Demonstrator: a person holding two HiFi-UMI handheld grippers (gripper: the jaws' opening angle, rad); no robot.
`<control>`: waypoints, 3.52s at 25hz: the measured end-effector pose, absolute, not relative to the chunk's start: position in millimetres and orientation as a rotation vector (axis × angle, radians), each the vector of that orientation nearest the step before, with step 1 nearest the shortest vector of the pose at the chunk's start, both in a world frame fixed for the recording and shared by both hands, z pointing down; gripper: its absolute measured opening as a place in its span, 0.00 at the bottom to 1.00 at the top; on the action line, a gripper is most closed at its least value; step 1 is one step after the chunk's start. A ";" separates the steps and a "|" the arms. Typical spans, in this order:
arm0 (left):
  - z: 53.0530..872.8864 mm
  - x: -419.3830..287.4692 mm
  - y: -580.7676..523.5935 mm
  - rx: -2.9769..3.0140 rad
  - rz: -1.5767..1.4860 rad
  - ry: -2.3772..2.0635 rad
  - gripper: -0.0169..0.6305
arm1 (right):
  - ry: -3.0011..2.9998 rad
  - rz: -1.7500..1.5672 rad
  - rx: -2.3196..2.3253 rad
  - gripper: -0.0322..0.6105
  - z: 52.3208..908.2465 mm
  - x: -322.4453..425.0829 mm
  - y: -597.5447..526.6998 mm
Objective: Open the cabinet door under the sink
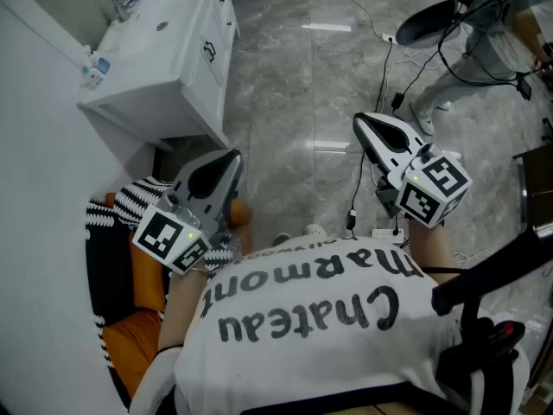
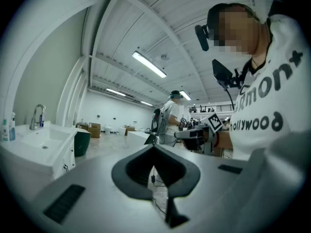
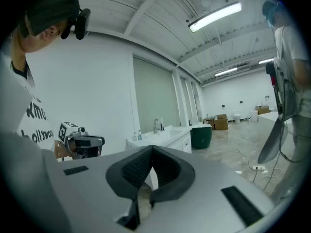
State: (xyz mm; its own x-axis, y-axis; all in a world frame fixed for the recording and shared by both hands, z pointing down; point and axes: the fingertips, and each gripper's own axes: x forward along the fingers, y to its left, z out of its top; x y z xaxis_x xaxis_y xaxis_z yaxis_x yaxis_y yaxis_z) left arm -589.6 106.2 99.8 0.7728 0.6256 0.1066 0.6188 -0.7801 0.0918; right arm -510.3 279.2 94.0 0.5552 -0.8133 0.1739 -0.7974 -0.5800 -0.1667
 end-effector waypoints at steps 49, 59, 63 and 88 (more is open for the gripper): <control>139.4 -376.8 96.7 2.895 0.179 0.755 0.02 | 1.619 -0.451 -2.621 0.06 160.3 -285.1 275.5; 146.8 -315.8 136.5 2.913 0.181 0.823 0.02 | 1.584 -0.459 -2.631 0.06 171.3 -235.7 312.3; 148.4 -294.6 147.2 2.907 0.190 0.842 0.02 | 1.565 -0.455 -2.624 0.06 174.1 -218.9 322.6; 157.5 -72.3 110.3 2.838 0.177 1.006 0.02 | 1.464 -0.478 -2.685 0.06 182.6 -31.8 281.9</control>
State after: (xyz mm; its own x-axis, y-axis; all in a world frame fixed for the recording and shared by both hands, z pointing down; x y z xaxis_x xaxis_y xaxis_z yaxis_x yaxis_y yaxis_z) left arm -72.3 110.3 157.5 0.7716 0.6325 0.0682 0.6179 -0.7706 0.1562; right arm -31.8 281.9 182.6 0.5048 -0.8274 0.2461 -0.8131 -0.5515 -0.1863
